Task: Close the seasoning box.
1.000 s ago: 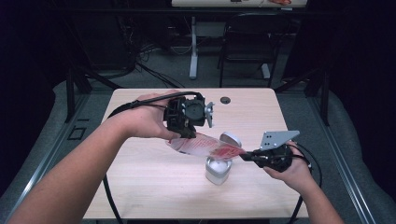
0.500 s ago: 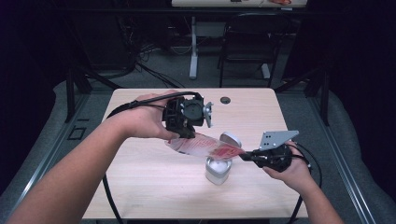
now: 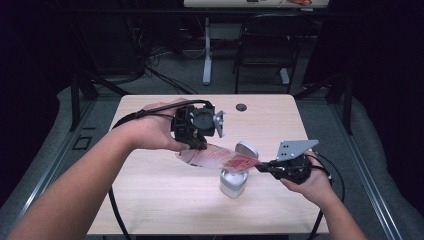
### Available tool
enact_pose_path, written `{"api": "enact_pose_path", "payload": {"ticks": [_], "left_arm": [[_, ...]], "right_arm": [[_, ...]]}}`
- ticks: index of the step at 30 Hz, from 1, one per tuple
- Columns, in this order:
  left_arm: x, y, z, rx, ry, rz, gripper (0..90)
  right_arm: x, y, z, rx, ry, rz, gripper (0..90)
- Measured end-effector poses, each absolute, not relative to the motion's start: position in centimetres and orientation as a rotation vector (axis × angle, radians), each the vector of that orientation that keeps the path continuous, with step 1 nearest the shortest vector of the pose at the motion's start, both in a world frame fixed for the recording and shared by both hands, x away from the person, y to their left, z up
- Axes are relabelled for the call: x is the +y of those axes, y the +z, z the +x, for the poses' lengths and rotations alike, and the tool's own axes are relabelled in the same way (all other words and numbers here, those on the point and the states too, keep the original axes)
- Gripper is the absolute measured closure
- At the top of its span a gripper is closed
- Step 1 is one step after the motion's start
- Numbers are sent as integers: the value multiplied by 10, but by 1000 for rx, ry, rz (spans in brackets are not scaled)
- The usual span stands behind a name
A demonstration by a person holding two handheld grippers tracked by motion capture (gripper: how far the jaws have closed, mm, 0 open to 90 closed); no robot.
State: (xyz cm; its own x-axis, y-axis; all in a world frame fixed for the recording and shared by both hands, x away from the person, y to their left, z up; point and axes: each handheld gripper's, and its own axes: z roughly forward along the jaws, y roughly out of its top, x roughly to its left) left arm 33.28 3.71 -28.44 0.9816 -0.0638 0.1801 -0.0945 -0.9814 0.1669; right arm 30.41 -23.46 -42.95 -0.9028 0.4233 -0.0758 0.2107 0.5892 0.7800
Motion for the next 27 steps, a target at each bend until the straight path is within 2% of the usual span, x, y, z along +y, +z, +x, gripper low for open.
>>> {"api": "enact_pose_path", "payload": {"ticks": [27], "left_arm": [[65,-300,336,-64,220,2916,847]], "right_arm": [[-222,-424,306,2570,1191,489,900]]}}
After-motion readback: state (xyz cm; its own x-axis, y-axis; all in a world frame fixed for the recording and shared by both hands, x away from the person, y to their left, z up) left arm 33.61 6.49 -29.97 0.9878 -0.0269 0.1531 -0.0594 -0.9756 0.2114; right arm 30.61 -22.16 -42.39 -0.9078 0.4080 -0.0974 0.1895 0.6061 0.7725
